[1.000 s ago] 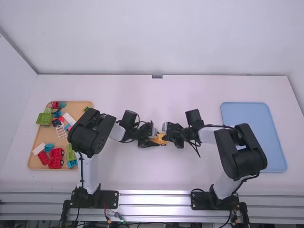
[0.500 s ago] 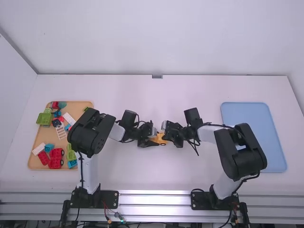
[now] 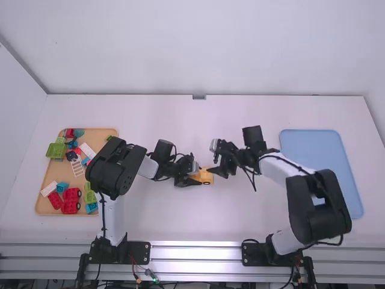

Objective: Assemble lego blocks to make yellow taxi

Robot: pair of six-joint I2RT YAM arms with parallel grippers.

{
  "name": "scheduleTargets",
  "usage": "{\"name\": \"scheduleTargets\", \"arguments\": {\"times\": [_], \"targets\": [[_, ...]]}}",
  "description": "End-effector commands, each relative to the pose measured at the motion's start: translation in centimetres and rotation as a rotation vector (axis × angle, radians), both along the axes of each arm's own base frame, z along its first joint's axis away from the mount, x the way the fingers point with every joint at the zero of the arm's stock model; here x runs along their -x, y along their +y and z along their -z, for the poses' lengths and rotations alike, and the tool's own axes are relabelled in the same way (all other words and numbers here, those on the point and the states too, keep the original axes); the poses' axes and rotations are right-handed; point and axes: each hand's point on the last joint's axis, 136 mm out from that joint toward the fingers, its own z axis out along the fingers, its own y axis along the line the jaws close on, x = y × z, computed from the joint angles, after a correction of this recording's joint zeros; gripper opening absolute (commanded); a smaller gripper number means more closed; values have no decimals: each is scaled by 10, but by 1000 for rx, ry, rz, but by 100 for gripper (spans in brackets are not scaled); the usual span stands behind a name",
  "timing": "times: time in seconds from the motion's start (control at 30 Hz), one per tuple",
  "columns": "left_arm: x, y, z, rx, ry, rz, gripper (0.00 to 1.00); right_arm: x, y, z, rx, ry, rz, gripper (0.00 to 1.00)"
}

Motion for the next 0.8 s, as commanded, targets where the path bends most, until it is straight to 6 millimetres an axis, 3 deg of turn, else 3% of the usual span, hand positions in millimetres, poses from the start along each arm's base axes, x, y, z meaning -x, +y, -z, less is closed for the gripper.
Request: {"name": "scheduleTargets", "arguments": {"times": [0.0,0.17,0.2,0.57,0.77], "targets": [[11,4,21,-52,66,-18,39,-24,-13,-35,-1,-25,147,99],[11,5,21,-54,71,-19,76,-27,-31,-38,76,-14,255,99],[11,5,22,-56,75,-18,99,-27,-34,-36,91,-11,267,99],[3,19,6,-100,81,-76,99,-22,-31,-32,120,-21,239,99],[-4,45,-29,-166,96,-165,99,-22,-31,-32,119,-22,241,99]]}}
